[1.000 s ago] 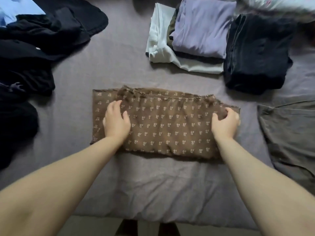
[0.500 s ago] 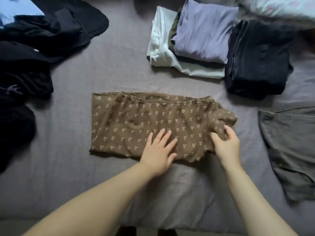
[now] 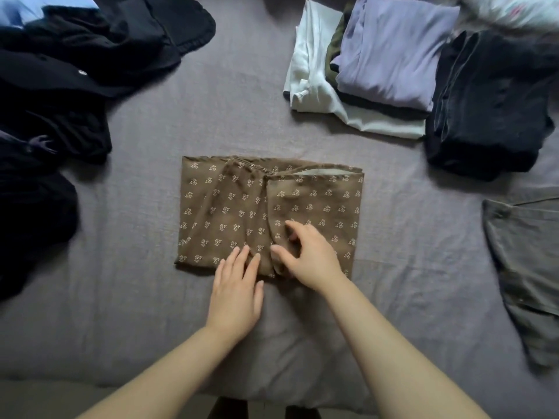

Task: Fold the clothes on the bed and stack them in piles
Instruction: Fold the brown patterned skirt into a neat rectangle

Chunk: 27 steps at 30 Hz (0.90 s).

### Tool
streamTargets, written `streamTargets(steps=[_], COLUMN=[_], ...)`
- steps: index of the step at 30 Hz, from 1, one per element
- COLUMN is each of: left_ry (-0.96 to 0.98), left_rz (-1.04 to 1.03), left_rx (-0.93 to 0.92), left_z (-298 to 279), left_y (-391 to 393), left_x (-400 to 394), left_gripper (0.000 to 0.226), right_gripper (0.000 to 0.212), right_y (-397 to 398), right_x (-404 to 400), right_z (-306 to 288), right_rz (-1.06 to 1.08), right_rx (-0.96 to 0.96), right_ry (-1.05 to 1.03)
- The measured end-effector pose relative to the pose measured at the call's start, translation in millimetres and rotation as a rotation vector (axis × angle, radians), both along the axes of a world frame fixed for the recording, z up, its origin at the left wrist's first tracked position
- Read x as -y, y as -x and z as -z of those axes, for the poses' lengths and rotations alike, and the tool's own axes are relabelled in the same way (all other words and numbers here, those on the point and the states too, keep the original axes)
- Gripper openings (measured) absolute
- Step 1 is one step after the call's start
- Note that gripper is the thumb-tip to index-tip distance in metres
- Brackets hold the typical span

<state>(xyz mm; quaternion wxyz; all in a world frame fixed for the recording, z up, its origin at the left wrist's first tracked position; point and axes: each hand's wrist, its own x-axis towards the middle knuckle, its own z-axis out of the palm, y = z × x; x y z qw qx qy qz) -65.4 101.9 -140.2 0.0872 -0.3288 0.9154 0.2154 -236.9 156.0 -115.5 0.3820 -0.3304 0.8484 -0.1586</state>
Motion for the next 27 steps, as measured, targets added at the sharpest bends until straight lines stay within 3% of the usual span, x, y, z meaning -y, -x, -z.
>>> streamTargets(steps=[4,7,9,12,15,18,24,27], left_ry=[0.057,-0.019,-0.154,-0.247,-0.475,-0.629,-0.703,-0.723], left_rz=[-0.179,-0.746,-1.116,-1.292,-1.317,-1.270,-1.123,-1.133], left_rx=[-0.064,-0.098,-0.080,-0.021,-0.171,-0.245,-0.328,-0.347], left_z=[-2.5,-6.8,-9.8,-2.6,3.5,-2.5,-13.9,-16.8], left_y=[7.1,20.9,24.0,17.2,12.6,14.1,8.7,0.1], left_x=[9.3,40.3,69.0,103.6,121.6,126.4,116.8,116.9], left_gripper=[0.055,0.075,0.092,0.091,0.071,0.052,0.010,0.018], right_gripper=[0.046,0.060,0.064,0.056,0.036,0.015,0.012,0.018], right_y=[10.2,34.2,47.8,59.8,58.1,49.3,6.1,-36.3], right_x=[-19.0,-36.2,-44.6,-43.9,-37.1,-20.9,37.1,80.8], right_z=[-1.8,6.4,12.7,13.6,9.7,-10.5,-80.3,-89.6], right_rz=[0.386,0.856,0.946,1.009,0.958,0.897,0.554,0.367], right_rx=[-0.317,-0.151,-0.054,0.092,0.291,0.219,0.052,0.067], right_ry=[0.226,0.036,-0.046,0.015,0.073,0.114,0.302,0.301])
